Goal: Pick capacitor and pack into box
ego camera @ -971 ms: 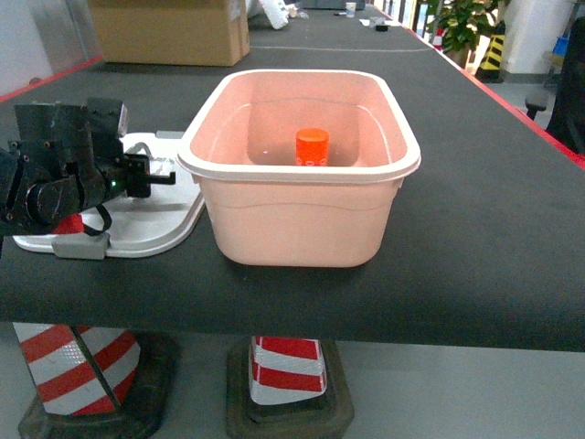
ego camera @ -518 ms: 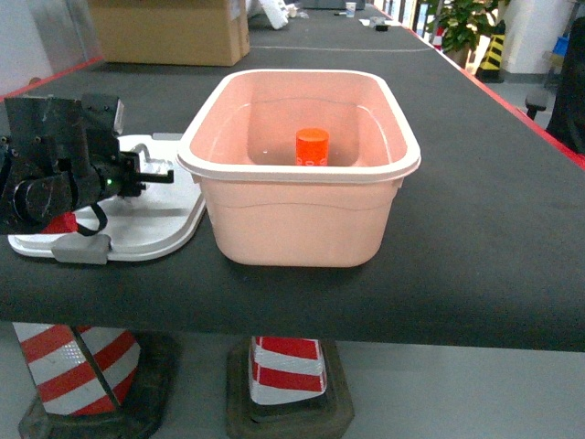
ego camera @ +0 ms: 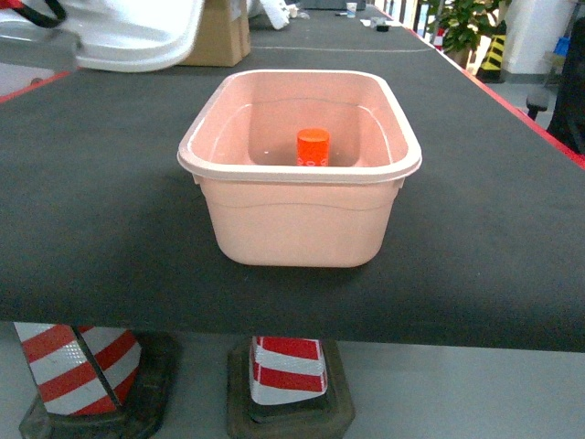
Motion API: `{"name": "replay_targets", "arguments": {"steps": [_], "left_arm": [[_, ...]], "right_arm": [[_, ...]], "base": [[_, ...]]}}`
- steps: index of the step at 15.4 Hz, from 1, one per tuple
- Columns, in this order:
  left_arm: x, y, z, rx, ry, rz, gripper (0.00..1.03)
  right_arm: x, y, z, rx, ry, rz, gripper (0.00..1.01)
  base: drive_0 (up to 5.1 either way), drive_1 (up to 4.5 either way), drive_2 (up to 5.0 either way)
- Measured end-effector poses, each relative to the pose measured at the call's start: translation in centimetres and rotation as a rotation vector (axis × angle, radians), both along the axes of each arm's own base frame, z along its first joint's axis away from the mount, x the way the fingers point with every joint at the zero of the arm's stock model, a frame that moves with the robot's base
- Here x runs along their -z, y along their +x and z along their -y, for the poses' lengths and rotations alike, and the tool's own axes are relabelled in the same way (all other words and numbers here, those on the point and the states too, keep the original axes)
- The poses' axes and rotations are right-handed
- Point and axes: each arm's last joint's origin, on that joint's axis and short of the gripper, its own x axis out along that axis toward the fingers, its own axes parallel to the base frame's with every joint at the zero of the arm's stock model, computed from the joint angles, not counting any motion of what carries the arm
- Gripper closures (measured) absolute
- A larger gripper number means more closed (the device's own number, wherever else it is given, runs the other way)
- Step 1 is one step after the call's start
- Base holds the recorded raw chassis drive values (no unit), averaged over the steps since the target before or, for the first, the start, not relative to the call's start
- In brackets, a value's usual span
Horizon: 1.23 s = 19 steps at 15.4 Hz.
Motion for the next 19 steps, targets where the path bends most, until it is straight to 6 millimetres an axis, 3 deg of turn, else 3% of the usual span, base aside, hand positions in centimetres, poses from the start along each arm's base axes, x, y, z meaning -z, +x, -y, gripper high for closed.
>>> {"name": "replay_targets", "arguments": {"steps": [1,5,7,13,14,16,19], "left_arm": [[0.7,-0.1,2.4,0.032,-0.011,-0.034,1.01],[2.2,-0.4,6.0,0.065,-0.026,-0.082,1.01],[2.9,-0.8,9.2,0.085,-0.048,-0.112,1.01],[3.4,-2.3,17.2,0.101,-0.071,-0.144,1.01],[4.5,-2.7,20.2,0.096,-0.068,-0.162,1.01],[6.5,-2.0,20.7,0.060,-0.081,-0.210,1.01],[7.0,-1.7,20.6,0.088,-0.081,-0.221,1.01]], "right_arm": [[0.0,0.0,0.0,0.000,0.000,0.000,0.03],[0.0,0.0,0.0,0.000,0.000,0.000,0.03],[0.0,0.0,0.0,0.000,0.000,0.000,0.03],[0.0,0.0,0.0,0.000,0.000,0.000,0.03],[0.0,0.0,0.0,0.000,0.000,0.000,0.03],[0.0,0.0,0.0,0.000,0.000,0.000,0.03],[0.0,0.0,0.0,0.000,0.000,0.000,0.03]], "base": [[0.0,0.00,0.0],[0.0,0.00,0.0],[0.0,0.00,0.0],[0.0,0.00,0.0],[0.0,0.00,0.0],[0.0,0.00,0.0],[0.0,0.00,0.0]]}}
